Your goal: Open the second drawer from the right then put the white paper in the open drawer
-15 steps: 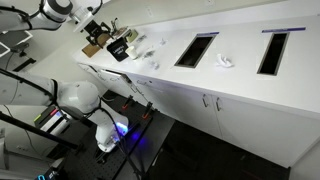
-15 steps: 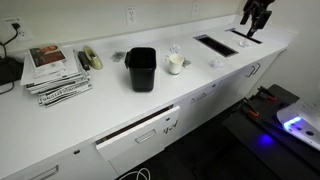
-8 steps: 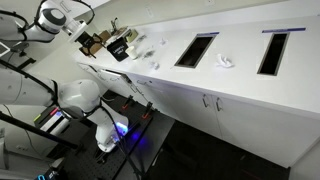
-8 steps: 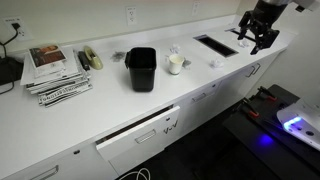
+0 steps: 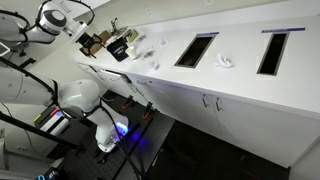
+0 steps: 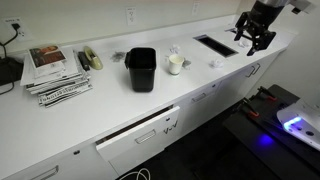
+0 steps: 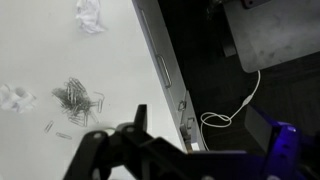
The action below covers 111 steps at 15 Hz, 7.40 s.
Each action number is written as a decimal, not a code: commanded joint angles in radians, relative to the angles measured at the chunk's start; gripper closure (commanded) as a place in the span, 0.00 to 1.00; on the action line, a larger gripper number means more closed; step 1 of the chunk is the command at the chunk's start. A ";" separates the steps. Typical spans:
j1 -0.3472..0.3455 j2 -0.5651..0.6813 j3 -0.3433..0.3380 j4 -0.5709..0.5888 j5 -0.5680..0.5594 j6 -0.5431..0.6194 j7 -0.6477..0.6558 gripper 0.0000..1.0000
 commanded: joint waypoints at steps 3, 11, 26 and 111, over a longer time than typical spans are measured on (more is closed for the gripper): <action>0.080 0.242 0.121 0.055 0.010 0.267 0.010 0.00; 0.102 0.670 0.292 0.203 -0.266 0.488 0.205 0.00; 0.406 1.145 0.108 0.530 -0.540 0.508 0.382 0.00; 0.964 1.988 -0.195 1.401 -1.477 -0.374 1.391 0.97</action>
